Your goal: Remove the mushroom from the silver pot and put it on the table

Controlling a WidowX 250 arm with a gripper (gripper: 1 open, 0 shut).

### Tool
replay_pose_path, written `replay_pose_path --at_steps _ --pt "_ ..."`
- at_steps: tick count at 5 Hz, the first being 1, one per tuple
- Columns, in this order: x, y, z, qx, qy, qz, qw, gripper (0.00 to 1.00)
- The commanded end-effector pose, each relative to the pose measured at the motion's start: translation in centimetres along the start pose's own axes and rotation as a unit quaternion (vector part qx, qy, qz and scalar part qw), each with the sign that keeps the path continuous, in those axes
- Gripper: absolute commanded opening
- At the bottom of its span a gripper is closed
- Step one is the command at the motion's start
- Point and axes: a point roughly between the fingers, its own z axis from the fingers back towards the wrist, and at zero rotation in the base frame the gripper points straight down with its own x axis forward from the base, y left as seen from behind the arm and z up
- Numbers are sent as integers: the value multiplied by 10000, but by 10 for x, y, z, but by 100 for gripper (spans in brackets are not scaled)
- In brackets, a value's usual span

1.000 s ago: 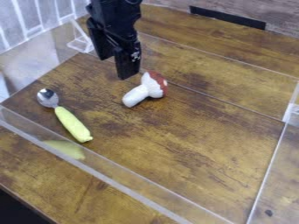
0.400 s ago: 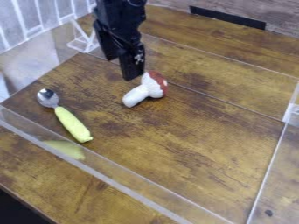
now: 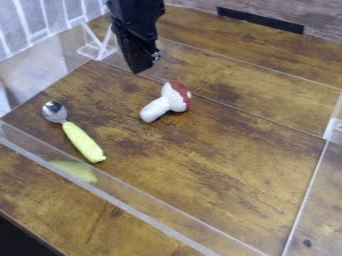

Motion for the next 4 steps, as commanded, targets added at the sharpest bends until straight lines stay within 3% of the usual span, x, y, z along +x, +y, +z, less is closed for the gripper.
replay_pose_path --at_steps 1,4 --pt "2 13 20 273 -381 -8 9989 0" --pt "3 24 26 558 -763 154 9954 0"
